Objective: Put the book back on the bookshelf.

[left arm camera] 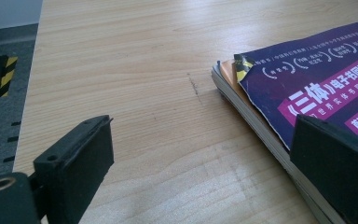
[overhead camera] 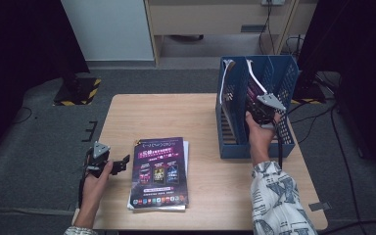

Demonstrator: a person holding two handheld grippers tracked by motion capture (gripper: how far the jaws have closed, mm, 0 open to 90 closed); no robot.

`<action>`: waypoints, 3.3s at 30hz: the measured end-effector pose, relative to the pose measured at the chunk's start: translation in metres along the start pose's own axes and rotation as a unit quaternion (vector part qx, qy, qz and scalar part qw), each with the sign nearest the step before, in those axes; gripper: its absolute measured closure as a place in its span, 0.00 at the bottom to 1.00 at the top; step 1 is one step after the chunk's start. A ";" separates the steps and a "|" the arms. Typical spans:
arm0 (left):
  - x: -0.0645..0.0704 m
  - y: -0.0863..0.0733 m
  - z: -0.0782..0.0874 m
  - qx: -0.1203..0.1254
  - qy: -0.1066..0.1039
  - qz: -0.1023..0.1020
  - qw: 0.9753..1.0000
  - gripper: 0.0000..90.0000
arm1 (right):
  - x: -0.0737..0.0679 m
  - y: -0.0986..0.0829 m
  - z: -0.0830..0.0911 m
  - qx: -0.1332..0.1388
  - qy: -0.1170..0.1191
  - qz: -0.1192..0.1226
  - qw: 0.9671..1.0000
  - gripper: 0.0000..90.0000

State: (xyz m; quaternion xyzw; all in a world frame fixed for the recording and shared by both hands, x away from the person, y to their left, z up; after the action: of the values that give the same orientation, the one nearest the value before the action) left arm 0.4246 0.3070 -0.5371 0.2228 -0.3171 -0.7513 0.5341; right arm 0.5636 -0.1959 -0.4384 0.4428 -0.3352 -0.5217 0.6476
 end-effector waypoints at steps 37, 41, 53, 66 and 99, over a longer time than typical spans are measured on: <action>0.001 0.001 0.000 0.002 -0.004 0.003 1.000 0.06 | 0.017 0.018 0.010 0.035 -0.037 0.015 0.999 0.92; 0.001 0.001 0.000 0.003 -0.004 0.002 1.000 0.06 | 0.018 0.020 0.008 0.043 -0.050 0.019 0.998 0.92; 0.000 0.002 0.001 0.004 -0.003 0.001 1.000 0.06 | -0.001 0.010 0.007 0.010 -0.046 0.066 0.997 0.90; -0.002 0.002 0.005 0.013 -0.008 0.017 1.000 0.06 | -0.010 0.008 0.018 0.003 -0.009 0.038 0.999 0.50; 0.002 0.000 0.013 0.011 -0.015 0.015 1.000 0.06 | -0.029 -0.047 0.099 0.006 0.078 0.056 0.995 0.16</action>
State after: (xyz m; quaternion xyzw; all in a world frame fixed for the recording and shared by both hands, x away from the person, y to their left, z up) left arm 0.4149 0.3083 -0.5279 0.2126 -0.3361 -0.7433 0.5380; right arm 0.4503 -0.1933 -0.4427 0.4662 -0.3108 -0.4470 0.6973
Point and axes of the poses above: each handheld gripper's, and its own axes: z roughly backward along the jaws, y roughly out of its top, x roughly to its right, the point moved 5 cm from there along -z, roughly forward along the jaws, and after that the axes turned 10 degrees about -x, right-handed, at the moved point
